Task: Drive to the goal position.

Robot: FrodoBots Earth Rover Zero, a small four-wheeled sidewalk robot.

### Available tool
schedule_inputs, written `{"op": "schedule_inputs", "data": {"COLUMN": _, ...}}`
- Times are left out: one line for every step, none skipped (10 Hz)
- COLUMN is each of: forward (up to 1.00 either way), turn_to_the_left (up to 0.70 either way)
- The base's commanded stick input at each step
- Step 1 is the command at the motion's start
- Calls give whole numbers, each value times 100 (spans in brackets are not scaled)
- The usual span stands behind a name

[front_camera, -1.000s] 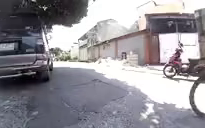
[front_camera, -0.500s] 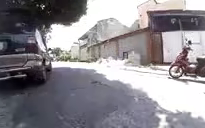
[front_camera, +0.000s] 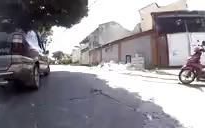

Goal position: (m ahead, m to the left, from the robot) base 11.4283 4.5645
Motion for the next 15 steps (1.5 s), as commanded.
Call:
{"op": "schedule_inputs", "data": {"forward": 100, "turn_to_the_left": -1}}
{"op": "schedule_inputs", "data": {"forward": 100, "turn_to_the_left": -1}}
{"op": "schedule_inputs", "data": {"forward": 100, "turn_to_the_left": -1}}
{"op": "schedule_inputs", "data": {"forward": 100, "turn_to_the_left": -1}}
{"op": "schedule_inputs", "data": {"forward": 100, "turn_to_the_left": 6}}
{"op": "schedule_inputs", "data": {"forward": 100, "turn_to_the_left": 30}}
{"op": "schedule_inputs", "data": {"forward": 100, "turn_to_the_left": 38}}
{"op": "schedule_inputs", "data": {"forward": 100, "turn_to_the_left": 38}}
{"op": "schedule_inputs", "data": {"forward": 100, "turn_to_the_left": 38}}
{"op": "schedule_inputs", "data": {"forward": 100, "turn_to_the_left": 38}}
{"op": "schedule_inputs", "data": {"forward": 100, "turn_to_the_left": -1}}
{"op": "schedule_inputs", "data": {"forward": 100, "turn_to_the_left": -2}}
{"op": "schedule_inputs", "data": {"forward": 100, "turn_to_the_left": -1}}
{"op": "schedule_inputs", "data": {"forward": 100, "turn_to_the_left": -1}}
{"op": "schedule_inputs", "data": {"forward": 100, "turn_to_the_left": -1}}
